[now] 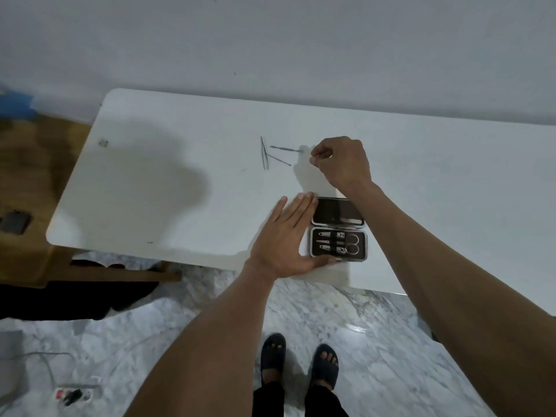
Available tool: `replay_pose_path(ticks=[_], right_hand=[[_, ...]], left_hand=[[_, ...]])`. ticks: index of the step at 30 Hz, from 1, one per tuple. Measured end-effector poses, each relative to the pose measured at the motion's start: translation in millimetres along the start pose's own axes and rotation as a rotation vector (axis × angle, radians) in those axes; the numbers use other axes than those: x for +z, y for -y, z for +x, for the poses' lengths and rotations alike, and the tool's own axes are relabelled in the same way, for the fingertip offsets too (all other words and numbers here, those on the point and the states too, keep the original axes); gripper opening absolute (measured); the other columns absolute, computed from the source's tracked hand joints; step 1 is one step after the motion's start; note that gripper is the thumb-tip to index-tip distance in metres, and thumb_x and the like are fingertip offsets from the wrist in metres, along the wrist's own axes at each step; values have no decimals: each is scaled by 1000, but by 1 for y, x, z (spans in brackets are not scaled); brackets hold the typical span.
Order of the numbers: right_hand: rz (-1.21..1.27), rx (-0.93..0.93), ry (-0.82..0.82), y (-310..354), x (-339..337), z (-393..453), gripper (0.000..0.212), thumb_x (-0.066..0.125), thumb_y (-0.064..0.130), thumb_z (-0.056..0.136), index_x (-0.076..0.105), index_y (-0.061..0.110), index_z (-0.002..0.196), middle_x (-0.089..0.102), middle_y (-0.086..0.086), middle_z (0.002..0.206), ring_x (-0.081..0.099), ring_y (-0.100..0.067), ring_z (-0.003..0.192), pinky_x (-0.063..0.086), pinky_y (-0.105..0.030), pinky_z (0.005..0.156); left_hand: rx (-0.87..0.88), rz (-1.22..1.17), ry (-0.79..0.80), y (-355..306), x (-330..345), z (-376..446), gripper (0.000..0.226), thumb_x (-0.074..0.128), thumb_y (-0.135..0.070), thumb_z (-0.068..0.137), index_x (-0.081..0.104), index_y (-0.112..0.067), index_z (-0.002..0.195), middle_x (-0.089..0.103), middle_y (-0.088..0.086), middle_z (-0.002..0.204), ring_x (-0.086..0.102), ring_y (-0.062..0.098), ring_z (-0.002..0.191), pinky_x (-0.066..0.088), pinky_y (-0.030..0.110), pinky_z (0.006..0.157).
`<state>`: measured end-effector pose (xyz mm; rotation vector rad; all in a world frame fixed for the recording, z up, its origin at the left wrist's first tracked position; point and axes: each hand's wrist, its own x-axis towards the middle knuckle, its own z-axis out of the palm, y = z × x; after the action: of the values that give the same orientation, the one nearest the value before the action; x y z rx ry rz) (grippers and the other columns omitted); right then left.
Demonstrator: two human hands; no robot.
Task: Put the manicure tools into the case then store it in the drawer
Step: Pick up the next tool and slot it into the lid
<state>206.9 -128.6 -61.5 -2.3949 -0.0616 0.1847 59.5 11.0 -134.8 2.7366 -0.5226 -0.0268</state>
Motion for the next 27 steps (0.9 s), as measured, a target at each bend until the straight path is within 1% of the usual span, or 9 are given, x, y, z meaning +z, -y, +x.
replay_pose_path(ticks=[3, 7, 11, 14, 16, 20, 24, 26, 27], right_hand=[[-9, -34, 22, 9, 12, 13, 8, 71, 22, 82, 77, 23, 88, 74, 3, 90, 68, -16, 85, 56, -29, 76], [-32, -83, 62, 28, 33, 28, 8, 71, 28, 82, 77, 23, 85, 74, 4, 93, 67, -17, 90, 56, -32, 78], [-99, -99, 97, 49, 54, 36, 14, 69, 35, 81, 75, 22, 83, 72, 5, 87, 65, -18, 87, 51, -28, 69], [-176, -65, 121, 61, 67, 37, 32, 72, 52, 76, 72, 21, 83, 70, 1, 86, 63, -19, 85, 52, -31, 70], [-245, -61, 119, 66, 75, 36, 40, 72, 55, 73, 69, 17, 88, 69, -2, 88, 63, -22, 89, 51, -32, 68], [-317, -65, 89, 71, 83, 32, 28, 66, 33, 78, 64, 11, 95, 66, -6, 94, 60, -28, 97, 38, -30, 65], [-282, -54, 103, 80, 86, 27, 9, 56, 20, 82, 50, 13, 81, 53, -4, 81, 52, -26, 89, 37, -32, 64], [-284, -73, 77, 81, 86, 26, 6, 53, 16, 81, 54, 10, 83, 57, -4, 83, 54, -26, 95, 36, -31, 63], [-283, -87, 55, 80, 85, 25, 12, 52, 16, 81, 60, 9, 87, 61, -3, 87, 54, -27, 100, 36, -30, 63]], left_hand=[[-12, -2, 51, -2, -3, 1, 121, 42, -90, 84, 14, -6, 165, 12, 6, 175, 5, 16, 162, 6, 47, 132], [-24, -27, 62, -3, -4, 4, 123, 44, -91, 82, 19, -3, 164, 16, 9, 174, 6, 17, 162, 7, 49, 131], [-17, -119, -16, -1, 1, 4, 119, 61, -85, 80, 29, -4, 162, 25, 8, 171, 11, 19, 162, 9, 50, 131], [15, -166, -107, 1, 5, 2, 110, 65, -80, 80, 43, -2, 155, 39, 9, 165, 22, 23, 160, 17, 54, 129], [28, -179, -147, 2, 6, 1, 103, 69, -75, 80, 50, -3, 151, 47, 9, 160, 30, 25, 157, 22, 56, 127], [48, -193, -195, 0, 4, 3, 94, 68, -74, 82, 57, -5, 144, 55, 8, 154, 38, 26, 153, 26, 57, 125], [58, -158, -189, 1, 6, 3, 95, 68, -75, 82, 57, -5, 145, 54, 9, 154, 37, 27, 154, 27, 57, 125], [47, -157, -175, 2, 6, 4, 95, 67, -75, 81, 56, -5, 145, 55, 9, 154, 38, 27, 153, 27, 57, 125], [42, -159, -167, 1, 5, 4, 95, 67, -76, 81, 57, -6, 145, 55, 8, 154, 38, 27, 153, 26, 56, 125]])
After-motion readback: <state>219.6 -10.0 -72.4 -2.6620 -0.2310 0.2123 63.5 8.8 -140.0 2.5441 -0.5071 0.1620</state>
